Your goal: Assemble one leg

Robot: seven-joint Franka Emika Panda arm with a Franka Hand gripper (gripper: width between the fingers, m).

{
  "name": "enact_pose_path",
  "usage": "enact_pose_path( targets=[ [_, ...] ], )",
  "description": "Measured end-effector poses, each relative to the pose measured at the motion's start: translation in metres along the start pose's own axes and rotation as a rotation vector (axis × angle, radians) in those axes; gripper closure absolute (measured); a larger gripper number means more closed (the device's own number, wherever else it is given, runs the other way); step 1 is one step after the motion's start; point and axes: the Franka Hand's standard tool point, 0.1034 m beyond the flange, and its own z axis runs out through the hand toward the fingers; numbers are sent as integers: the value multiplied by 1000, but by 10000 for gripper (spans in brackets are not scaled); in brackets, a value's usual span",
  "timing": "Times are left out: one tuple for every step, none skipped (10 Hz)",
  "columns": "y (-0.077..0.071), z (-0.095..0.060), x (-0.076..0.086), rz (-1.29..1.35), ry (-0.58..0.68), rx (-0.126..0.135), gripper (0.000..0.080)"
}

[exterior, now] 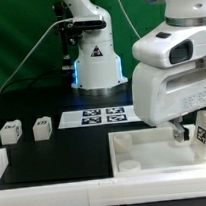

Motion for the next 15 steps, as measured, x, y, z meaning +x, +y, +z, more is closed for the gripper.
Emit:
enact_pose_path(
  targets=[
    [0, 0, 0, 22, 0, 0, 239],
    [0, 0, 0, 21, 0, 0, 239],
    [-1, 0, 0, 91, 1, 5, 441],
    [-1, 0, 0, 206, 1, 8, 507],
    [-2, 0, 0, 279, 1, 12, 507],
    [-2, 0, 0, 372, 0, 12, 506],
    [-2, 1, 0, 427, 0, 13, 506],
    [-2, 1, 2, 552, 16, 18, 506],
    [-3, 1, 2, 721, 36, 23, 506],
    [-3, 2, 2, 884, 64, 33, 506],
    [-3, 2, 1, 1037, 90, 63, 505],
    [-1, 2, -1, 1187, 116, 115, 505],
    [-3, 3, -2, 1330, 110, 148, 505],
    [-4, 3, -1, 1418, 105, 155, 505],
    [-5, 3, -1, 1496, 97, 168, 505]
  ],
)
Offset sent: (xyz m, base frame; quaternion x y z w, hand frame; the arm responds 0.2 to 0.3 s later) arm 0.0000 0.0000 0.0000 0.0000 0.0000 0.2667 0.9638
